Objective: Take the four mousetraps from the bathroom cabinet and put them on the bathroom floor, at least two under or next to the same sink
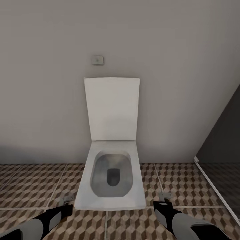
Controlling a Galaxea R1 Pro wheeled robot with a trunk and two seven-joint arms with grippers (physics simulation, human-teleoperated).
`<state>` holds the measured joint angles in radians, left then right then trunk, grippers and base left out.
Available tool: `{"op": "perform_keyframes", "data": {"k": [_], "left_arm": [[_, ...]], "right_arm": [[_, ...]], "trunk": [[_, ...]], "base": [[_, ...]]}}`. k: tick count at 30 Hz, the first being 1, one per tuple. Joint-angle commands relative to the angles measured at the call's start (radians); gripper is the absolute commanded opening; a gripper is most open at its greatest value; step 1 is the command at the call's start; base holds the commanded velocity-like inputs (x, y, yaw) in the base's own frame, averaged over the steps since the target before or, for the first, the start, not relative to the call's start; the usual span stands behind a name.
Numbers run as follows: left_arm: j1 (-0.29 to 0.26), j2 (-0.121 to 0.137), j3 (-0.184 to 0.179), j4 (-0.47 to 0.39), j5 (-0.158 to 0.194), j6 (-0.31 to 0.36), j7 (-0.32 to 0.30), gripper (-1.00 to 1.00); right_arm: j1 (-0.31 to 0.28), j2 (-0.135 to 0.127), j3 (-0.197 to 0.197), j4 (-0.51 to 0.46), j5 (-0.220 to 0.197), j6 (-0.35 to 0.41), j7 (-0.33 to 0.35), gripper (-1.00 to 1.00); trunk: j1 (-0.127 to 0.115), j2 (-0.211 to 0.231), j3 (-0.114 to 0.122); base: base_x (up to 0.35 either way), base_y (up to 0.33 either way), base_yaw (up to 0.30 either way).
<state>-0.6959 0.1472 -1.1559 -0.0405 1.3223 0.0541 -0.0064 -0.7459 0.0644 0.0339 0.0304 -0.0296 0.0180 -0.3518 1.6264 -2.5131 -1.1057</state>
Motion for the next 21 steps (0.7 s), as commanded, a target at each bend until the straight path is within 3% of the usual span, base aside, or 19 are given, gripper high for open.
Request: {"op": "perform_keyframes", "data": {"k": [1, 21], "left_arm": [[0.000, 0.000, -0.008, -0.001, 0.007, 0.003, -0.001, -1.00], [0.000, -0.002, -0.007, -0.001, 0.006, 0.004, 0.000, -1.00]], "right_arm": [[-0.001, 0.001, 0.004, 0.002, -0.003, 0.002, -0.004, -1.00], [-0.001, 0.002, 0.004, 0.002, -0.003, 0.000, -0.003, -1.00]], "trunk": [[0.000, -0.001, -0.005], [0.008, -0.005, -0.074]], "base": [[0.000, 0.000, 0.000], [0.000, 0.000, 0.000]]}}
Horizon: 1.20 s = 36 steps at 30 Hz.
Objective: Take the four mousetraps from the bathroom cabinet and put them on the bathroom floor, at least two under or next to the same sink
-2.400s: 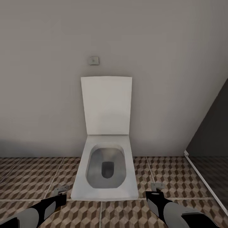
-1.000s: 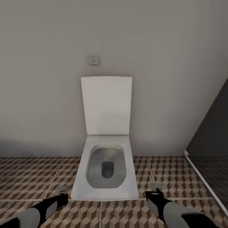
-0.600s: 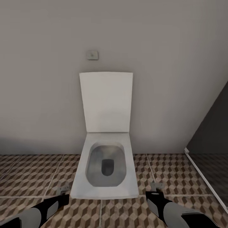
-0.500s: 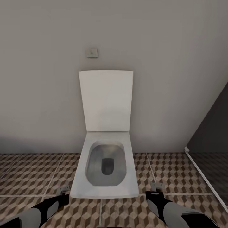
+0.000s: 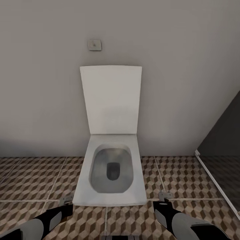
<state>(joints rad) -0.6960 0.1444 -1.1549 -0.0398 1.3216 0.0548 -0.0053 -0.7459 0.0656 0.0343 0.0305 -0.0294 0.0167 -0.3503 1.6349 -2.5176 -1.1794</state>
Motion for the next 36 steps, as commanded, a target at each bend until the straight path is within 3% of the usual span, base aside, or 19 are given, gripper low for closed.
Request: {"op": "perform_keyframes", "data": {"k": [1, 36], "left_arm": [[0.000, 0.001, -0.008, -0.002, 0.007, 0.004, -0.001, -1.00], [0.000, 0.002, -0.008, 0.005, 0.006, 0.003, -0.001, -1.00]], "right_arm": [[-0.001, 0.000, 0.004, 0.002, -0.003, 0.002, -0.004, -1.00], [-0.001, 0.002, 0.004, 0.002, -0.003, 0.002, -0.001, -1.00]], "trunk": [[0.000, 0.000, -0.001], [0.000, 0.000, -0.001]], "base": [[0.000, 0.000, 0.000], [-0.058, 0.000, 0.000]]}}
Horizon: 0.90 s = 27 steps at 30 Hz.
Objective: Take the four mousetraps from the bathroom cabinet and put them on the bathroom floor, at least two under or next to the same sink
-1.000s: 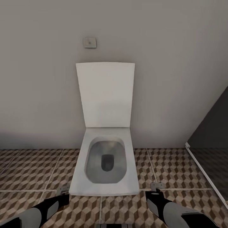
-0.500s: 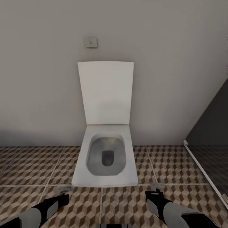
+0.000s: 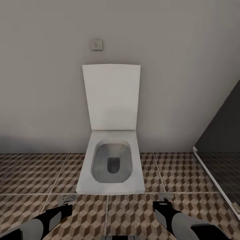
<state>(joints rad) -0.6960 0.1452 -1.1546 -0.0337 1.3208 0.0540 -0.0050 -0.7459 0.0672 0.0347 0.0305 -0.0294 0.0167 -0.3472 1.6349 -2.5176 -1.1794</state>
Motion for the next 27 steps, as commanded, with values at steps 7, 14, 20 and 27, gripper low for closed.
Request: {"op": "perform_keyframes", "data": {"k": [7, 14, 20, 27], "left_arm": [[0.007, 0.001, -0.009, -0.005, -0.021, 0.003, -0.006, -1.00], [0.023, -0.006, -0.010, -0.009, -0.158, -0.031, -0.008, -1.00], [0.025, -0.031, -0.009, -0.005, -0.193, -0.044, -0.009, -1.00], [0.026, -0.039, -0.010, -0.007, -0.203, -0.049, -0.009, -1.00]], "right_arm": [[0.021, 0.002, 0.004, 0.002, 0.092, -0.043, 0.005, -1.00], [0.038, 0.004, 0.004, 0.002, 0.143, -0.068, 0.006, -1.00], [0.041, 0.005, 0.003, 0.003, 0.148, -0.070, 0.007, -1.00], [0.042, 0.017, 0.003, 0.003, 0.150, -0.071, 0.007, -1.00]], "trunk": [[0.000, 0.000, -0.001], [0.000, 0.000, -0.001], [0.000, 0.000, -0.001], [0.000, 0.000, -0.001]], "base": [[0.000, 0.000, 0.000], [0.000, 0.000, 0.000], [0.000, 0.000, 0.000], [0.000, 0.000, 0.000]]}}
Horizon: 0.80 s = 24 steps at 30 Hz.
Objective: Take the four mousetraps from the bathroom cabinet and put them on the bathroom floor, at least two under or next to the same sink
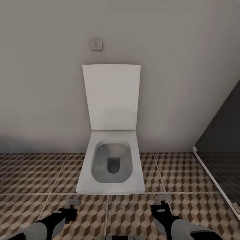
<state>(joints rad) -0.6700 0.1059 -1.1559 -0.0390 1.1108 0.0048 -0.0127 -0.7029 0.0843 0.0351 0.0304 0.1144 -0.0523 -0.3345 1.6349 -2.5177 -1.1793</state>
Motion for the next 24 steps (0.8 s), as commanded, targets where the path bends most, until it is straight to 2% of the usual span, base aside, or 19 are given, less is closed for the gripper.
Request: {"op": "perform_keyframes", "data": {"k": [1, 9, 17, 24], "left_arm": [[0.000, 0.000, -0.009, -0.002, 0.007, 0.000, -0.002, -1.00], [0.000, -0.002, -0.013, -0.003, 0.005, -0.002, -0.003, -1.00], [0.000, -0.004, -0.009, -0.007, 0.007, -0.094, -0.002, -1.00], [0.000, -0.035, -0.006, -0.006, 0.017, -0.112, 0.003, -1.00]], "right_arm": [[-0.001, 0.001, 0.003, 0.003, 0.007, -0.002, -0.005, -1.00], [-0.001, 0.003, 0.003, 0.003, 0.007, -0.002, -0.004, -1.00], [-0.001, 0.001, 0.002, 0.003, 0.007, -0.003, 0.002, -1.00], [-0.001, -0.001, 0.002, 0.002, 0.004, -0.004, 0.003, -1.00]], "trunk": [[0.000, 0.000, -0.001], [0.000, 0.000, -0.001], [0.000, 0.000, -0.001], [0.000, 0.000, -0.001]], "base": [[0.000, 0.000, 0.000], [0.000, 0.000, 0.000], [0.000, 0.000, 0.000], [0.000, 0.000, 0.000]]}}
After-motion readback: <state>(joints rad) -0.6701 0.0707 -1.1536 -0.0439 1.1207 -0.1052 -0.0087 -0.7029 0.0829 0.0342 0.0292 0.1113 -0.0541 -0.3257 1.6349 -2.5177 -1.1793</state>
